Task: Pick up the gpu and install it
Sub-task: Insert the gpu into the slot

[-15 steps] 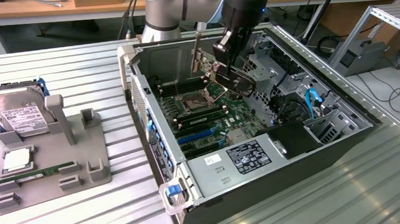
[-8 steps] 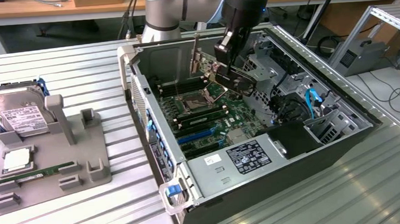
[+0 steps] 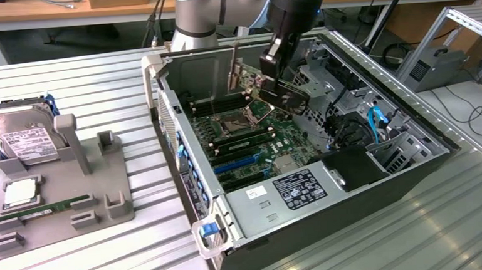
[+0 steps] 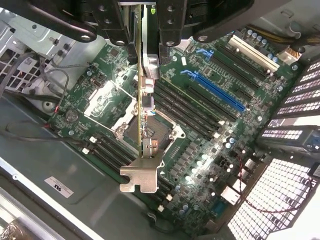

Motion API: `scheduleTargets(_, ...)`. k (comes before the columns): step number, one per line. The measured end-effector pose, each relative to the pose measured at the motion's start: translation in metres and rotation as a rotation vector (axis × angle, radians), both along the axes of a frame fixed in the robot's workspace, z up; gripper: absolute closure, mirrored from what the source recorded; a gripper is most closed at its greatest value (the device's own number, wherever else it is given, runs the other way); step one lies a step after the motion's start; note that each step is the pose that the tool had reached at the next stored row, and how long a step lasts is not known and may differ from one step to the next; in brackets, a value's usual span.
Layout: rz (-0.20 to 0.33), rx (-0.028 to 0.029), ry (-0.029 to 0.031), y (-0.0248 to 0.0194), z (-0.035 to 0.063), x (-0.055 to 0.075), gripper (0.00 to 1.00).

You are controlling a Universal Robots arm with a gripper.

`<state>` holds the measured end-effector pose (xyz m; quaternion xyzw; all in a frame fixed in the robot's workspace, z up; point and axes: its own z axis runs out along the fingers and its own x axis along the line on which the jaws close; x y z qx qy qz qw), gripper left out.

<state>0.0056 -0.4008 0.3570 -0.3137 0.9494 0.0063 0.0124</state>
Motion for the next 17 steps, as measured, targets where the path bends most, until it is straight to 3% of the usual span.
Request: scheduleTargets(17, 0.158, 0.0, 0.0, 0.0, -0.0001, 0.0, 0.73)
